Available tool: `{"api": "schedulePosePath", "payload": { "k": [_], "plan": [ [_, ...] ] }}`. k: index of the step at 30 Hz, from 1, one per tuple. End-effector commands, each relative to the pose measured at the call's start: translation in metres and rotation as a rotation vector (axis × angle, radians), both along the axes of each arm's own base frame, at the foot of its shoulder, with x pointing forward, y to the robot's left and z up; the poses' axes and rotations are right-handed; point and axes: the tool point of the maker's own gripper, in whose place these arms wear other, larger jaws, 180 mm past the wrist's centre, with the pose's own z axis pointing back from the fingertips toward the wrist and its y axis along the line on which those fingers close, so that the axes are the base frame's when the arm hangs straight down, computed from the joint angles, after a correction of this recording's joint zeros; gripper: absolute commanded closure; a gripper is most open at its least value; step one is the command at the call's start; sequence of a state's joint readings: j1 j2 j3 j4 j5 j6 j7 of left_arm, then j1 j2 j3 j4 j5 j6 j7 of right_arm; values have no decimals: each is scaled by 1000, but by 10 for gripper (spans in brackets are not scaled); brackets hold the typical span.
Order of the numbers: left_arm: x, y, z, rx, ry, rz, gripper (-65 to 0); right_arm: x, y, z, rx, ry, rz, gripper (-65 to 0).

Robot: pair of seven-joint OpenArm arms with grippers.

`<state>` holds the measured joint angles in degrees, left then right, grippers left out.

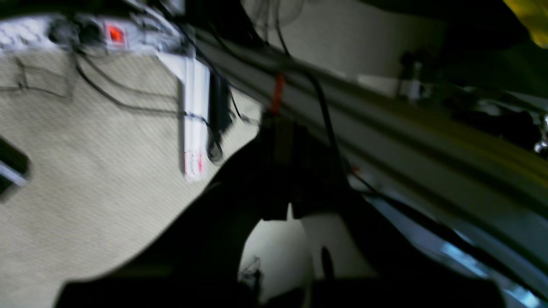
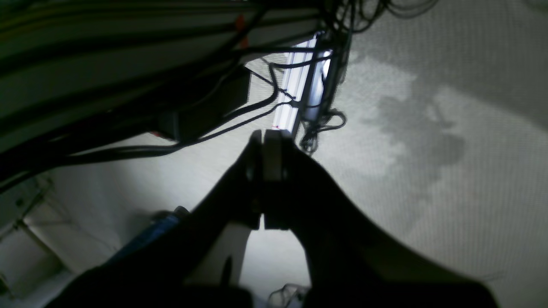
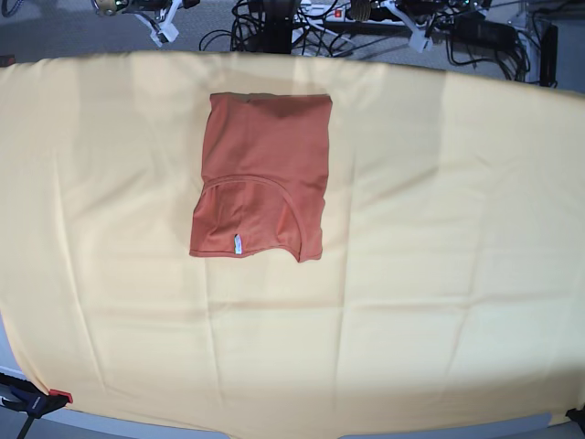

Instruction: Fold the T-shirt properly

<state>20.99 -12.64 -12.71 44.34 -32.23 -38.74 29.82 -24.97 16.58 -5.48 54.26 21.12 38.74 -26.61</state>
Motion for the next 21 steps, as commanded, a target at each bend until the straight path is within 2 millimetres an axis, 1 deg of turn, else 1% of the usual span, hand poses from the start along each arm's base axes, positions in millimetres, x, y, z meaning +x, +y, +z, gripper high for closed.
{"api": "schedulePosePath", "payload": {
  "k": [1,3,5,8,10,13,16,19,21],
  "plan": [
    [7,-1,-1,6,-28,-13,0,1,-6,-7,-45,-5,-8,0],
    [12,2,-11,65,-48,-57,0,5,-15,-23,-153,-22,-24,0],
    [9,9,-25,165,-59,-108,0,11,-21,-34,-235,-68,-48,0],
    [1,18,-41,327,-112,-160,0,16,-22,-42,-279,-152,-62,0],
    [-5,19,-48,395,-144,-169,0,17,-21,-44,-291,-183,-85,0],
    [-20,9,-56,457,-165,-181,0,13,-22,-49,-330,-193,-121,0],
    [-31,-11,-60,465,-165,-180,0,10,-16,-51,-330,-208,-147,0],
    [-33,-30,-61,445,-150,-127,0,8,-5,-52,-311,-205,-158,0],
    [-29,-39,-61,453,-161,-112,0,8,2,-52,-301,-204,-159,0]
  ]
}}
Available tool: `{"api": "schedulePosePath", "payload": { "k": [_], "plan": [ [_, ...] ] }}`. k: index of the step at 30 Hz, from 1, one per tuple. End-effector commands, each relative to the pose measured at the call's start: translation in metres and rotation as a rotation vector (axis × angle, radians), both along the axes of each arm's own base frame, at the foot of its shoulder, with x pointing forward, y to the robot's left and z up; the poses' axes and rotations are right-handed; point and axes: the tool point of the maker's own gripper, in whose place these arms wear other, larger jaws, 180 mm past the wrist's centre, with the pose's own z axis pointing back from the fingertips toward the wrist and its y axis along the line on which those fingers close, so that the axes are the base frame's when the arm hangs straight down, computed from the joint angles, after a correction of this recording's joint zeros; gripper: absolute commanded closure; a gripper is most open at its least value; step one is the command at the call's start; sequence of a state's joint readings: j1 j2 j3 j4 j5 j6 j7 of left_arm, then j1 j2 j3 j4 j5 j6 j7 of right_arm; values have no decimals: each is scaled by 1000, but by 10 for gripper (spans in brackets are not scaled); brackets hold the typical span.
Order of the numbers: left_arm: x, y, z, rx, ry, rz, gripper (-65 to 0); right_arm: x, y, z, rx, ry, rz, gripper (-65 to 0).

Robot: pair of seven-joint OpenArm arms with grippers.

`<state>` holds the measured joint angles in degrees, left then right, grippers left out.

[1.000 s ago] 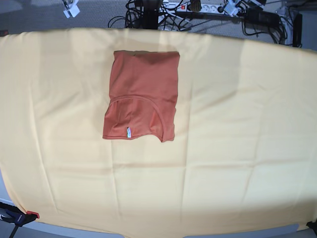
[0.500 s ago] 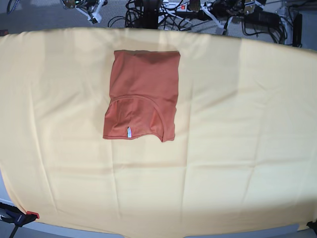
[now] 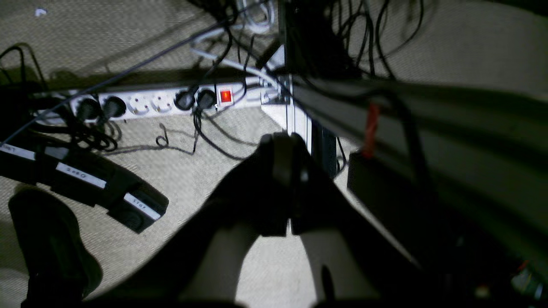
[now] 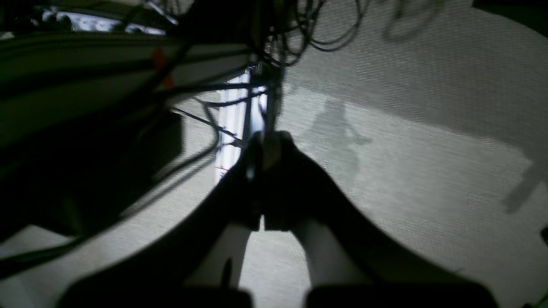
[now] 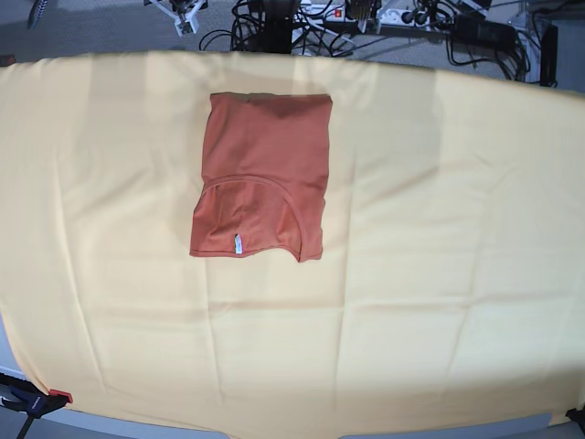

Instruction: Fold the T-shirt properly

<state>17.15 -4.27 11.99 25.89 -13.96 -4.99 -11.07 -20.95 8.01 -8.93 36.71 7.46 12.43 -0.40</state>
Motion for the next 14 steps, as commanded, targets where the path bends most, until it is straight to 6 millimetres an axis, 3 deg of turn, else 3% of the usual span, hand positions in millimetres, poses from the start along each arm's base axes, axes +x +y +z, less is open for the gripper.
{"api": "schedulePosePath", "payload": {
  "k": [1,5,14],
  "plan": [
    [2,-11,2,-21,-16,10,0,-1,-1,1,4,-7,7,0],
    [1,-33,3,-60,-8,19,0,-6,4,-1,-27,-6,61,0],
    [0,-46,5,-79,-9,26,0,-16,27,-1,-16,-5,184,0]
  ]
}}
